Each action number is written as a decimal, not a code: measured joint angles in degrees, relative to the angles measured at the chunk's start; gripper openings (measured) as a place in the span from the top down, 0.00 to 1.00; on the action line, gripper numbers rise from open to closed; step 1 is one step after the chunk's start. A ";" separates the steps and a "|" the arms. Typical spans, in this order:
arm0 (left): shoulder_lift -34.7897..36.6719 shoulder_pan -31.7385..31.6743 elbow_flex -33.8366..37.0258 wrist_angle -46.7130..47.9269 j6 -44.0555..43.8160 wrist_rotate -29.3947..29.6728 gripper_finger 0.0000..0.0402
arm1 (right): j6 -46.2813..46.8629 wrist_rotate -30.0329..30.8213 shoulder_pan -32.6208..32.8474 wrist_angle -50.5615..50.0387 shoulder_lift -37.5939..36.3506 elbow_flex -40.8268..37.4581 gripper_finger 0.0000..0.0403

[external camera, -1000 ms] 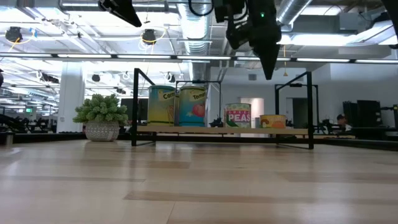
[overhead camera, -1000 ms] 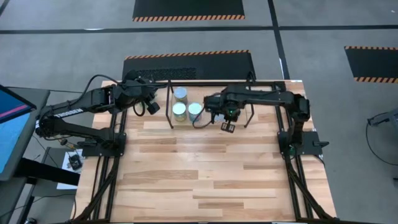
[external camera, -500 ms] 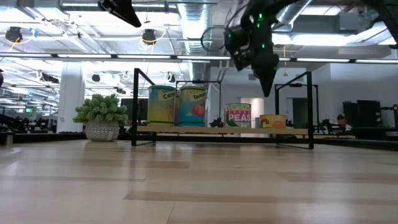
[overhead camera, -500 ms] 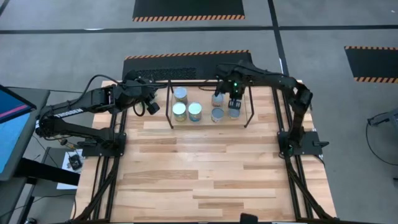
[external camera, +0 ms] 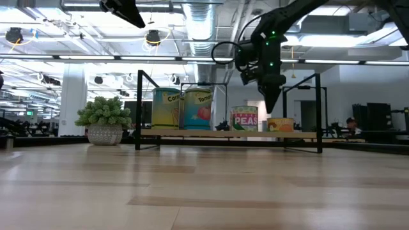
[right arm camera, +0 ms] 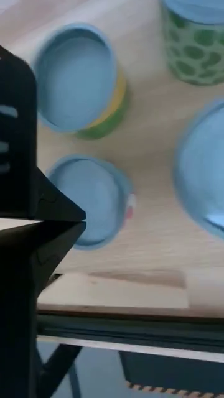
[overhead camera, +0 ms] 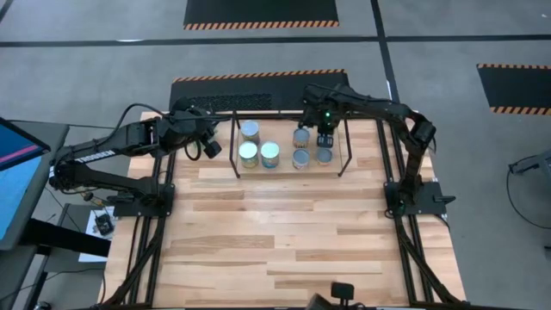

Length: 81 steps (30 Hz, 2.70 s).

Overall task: Pick and place cans onto a shelf
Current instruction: Adjust the canned goods on the shelf

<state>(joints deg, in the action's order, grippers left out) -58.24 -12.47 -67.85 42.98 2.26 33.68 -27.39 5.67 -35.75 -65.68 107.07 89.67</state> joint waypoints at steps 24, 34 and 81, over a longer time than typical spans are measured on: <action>0.00 -0.01 0.00 0.00 0.11 -0.03 0.83 | -1.56 -1.36 -0.67 4.42 0.11 -5.11 0.96; 0.00 -0.02 0.00 0.00 0.09 -0.03 0.83 | 0.15 -1.25 0.32 7.94 0.04 -7.56 0.93; -0.01 0.00 0.00 1.05 0.28 -0.02 0.83 | 1.46 1.61 -2.35 -6.51 0.07 0.57 0.94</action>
<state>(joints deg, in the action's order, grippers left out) -58.25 -12.47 -67.85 44.03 2.55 33.65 -25.93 7.28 -38.10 -72.19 107.13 90.24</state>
